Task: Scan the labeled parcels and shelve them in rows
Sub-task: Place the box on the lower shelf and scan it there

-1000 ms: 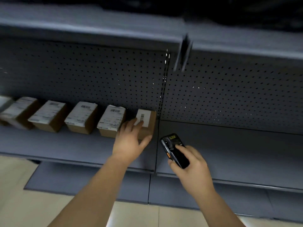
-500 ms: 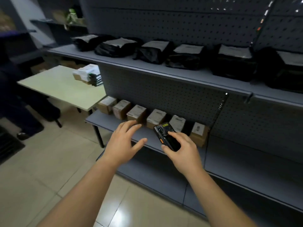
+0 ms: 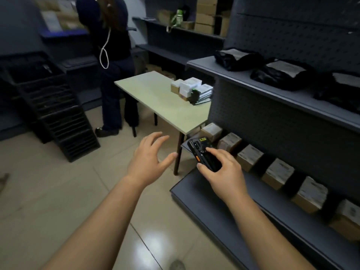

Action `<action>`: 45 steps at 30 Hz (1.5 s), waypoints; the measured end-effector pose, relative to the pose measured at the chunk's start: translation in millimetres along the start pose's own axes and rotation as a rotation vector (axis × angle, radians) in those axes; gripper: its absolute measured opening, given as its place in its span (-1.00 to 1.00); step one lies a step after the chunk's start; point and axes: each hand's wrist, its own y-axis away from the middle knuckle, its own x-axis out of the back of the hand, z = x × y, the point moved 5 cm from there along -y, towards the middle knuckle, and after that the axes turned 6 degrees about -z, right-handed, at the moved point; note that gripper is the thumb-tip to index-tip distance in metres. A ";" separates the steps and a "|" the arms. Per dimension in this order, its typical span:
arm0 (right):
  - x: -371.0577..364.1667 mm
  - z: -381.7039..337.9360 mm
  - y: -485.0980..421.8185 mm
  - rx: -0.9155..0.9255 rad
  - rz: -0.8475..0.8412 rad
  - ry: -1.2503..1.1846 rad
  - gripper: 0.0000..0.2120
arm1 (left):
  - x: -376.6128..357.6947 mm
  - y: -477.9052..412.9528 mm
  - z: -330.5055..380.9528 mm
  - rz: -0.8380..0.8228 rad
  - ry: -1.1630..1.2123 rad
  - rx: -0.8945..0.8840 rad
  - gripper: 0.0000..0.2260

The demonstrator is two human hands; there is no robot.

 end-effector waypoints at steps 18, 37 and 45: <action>-262.3 -165.0 -356.0 0.275 -0.249 -0.157 -0.52 | 134.1 -215.7 -309.7 0.187 -0.138 0.294 -0.46; -270.9 -57.6 -606.8 -0.321 0.288 -0.050 -0.55 | -17.2 -622.3 -398.3 -0.300 0.067 -0.236 -0.33; -247.7 13.2 -693.3 -0.391 0.351 -0.036 -0.53 | -93.3 -738.2 -370.8 -0.400 0.070 -0.297 -0.31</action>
